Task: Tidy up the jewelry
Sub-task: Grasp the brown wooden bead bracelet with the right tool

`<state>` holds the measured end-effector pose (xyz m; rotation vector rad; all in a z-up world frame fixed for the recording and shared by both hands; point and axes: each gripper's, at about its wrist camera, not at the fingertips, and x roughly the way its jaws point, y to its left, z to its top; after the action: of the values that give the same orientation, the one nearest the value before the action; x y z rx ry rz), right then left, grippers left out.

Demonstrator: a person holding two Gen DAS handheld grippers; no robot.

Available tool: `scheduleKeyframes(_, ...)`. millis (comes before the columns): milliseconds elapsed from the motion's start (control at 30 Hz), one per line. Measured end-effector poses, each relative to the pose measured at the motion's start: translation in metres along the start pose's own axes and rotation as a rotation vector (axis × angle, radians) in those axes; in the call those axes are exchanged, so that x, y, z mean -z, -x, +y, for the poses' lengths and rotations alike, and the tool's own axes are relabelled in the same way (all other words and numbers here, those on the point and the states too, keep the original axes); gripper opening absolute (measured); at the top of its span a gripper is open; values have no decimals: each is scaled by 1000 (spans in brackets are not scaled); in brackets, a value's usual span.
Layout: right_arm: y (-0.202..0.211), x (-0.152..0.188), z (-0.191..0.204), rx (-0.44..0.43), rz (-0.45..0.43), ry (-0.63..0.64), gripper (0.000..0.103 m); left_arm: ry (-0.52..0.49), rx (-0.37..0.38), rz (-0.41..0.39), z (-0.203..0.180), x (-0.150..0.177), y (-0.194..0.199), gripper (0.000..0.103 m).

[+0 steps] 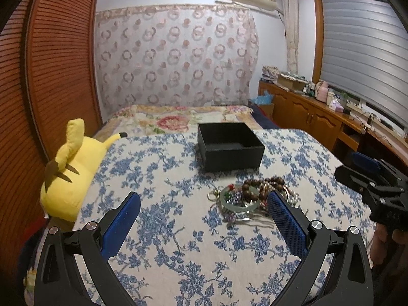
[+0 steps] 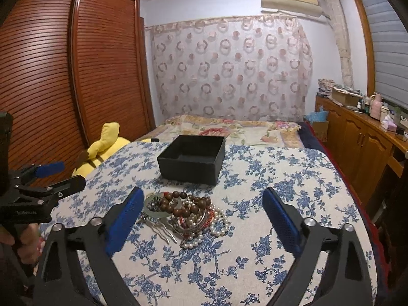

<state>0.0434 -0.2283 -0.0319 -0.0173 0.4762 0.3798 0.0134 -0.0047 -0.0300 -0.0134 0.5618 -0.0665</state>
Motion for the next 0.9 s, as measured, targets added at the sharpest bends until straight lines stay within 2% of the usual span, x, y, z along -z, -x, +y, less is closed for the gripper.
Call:
scheduleKeyframes(133, -15, 3, -3, -34, 46, 19, 80, 3, 17, 31, 3, 8, -12, 97)
scheduleKeyframes(300, -47, 8, 0, -82, 133, 54, 58, 14, 29, 71, 7, 16, -30, 96)
scheduleKeyframes(400, -66, 10, 2, -106, 182, 59, 52, 22, 46, 93, 11, 20, -39, 96)
scheduleKeyframes(633, -113, 8, -5, -143, 284, 14, 47, 40, 70, 125, 18, 26, -52, 96)
scheduleKeyframes(900, -141, 8, -18, -177, 375, -74, 45, 45, 92, 179, 23, 31, -71, 96)
